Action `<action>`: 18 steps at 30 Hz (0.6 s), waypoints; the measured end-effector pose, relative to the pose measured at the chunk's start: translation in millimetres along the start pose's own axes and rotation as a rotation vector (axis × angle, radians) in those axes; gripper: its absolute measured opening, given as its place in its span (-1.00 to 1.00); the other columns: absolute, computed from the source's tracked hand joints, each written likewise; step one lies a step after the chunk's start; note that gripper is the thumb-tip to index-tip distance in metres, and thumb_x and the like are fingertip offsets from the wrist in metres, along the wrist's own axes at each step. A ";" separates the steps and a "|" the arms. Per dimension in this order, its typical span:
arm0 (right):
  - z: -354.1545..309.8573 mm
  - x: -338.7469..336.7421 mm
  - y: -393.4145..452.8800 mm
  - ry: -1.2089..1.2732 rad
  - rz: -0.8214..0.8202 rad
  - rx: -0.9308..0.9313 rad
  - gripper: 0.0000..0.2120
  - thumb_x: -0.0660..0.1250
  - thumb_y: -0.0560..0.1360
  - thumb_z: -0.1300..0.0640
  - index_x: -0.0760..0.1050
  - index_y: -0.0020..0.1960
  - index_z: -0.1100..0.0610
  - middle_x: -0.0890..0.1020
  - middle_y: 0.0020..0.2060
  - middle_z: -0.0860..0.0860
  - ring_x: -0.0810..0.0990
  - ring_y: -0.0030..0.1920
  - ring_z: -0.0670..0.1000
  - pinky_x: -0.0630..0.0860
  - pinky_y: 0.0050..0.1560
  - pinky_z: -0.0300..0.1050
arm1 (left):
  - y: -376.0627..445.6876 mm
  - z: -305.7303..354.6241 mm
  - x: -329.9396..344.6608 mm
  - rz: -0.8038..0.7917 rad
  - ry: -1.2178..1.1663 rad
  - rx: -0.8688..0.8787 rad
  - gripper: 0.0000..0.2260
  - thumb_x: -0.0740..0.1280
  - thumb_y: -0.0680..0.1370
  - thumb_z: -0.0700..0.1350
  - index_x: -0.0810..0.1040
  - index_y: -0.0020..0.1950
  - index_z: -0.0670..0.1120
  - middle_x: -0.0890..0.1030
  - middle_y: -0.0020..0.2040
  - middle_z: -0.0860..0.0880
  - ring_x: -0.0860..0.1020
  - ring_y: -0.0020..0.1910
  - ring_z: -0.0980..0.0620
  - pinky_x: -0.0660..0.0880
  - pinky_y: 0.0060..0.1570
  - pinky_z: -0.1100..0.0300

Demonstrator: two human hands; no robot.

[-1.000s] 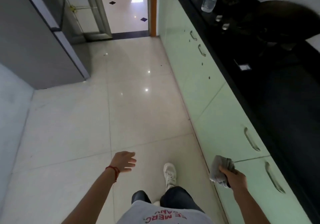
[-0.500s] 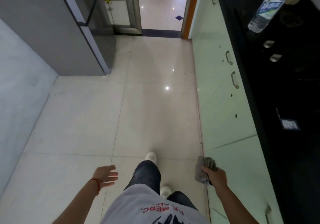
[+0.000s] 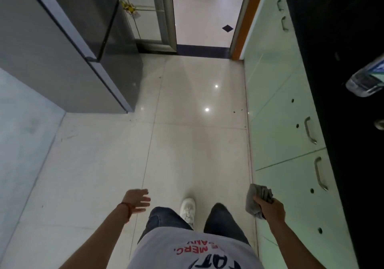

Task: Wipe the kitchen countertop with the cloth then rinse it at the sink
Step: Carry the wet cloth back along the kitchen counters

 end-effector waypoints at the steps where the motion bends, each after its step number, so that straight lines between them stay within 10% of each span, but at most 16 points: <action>1: -11.8 -1.0 10.5 0.004 0.001 0.009 -0.67 0.46 0.37 0.09 0.56 -0.12 0.38 0.61 -0.25 0.20 0.58 -0.23 0.17 0.52 -0.20 -0.01 | 4.2 30.7 8.6 -0.021 0.018 0.026 -0.89 0.26 0.54 -0.18 0.50 -0.14 -0.20 0.55 -0.24 -0.17 0.52 -0.27 -0.09 0.45 -0.25 0.10; 18: -336.9 -35.3 232.9 -0.013 -0.054 -0.036 -0.65 0.43 0.40 0.14 0.52 0.05 0.38 0.60 -0.06 0.23 0.49 -0.13 0.11 0.40 -0.10 -0.09 | 110.5 398.0 120.1 -0.010 0.069 0.067 -0.90 0.26 0.54 -0.18 0.46 -0.06 -0.22 0.54 -0.25 -0.16 0.49 -0.29 -0.07 0.43 -0.25 0.14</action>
Point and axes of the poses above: each hand's wrist, its own y-axis towards the middle knuckle, its own x-axis out of the palm, z = x × y, the point moved 3 cm from there along y, towards the middle knuckle
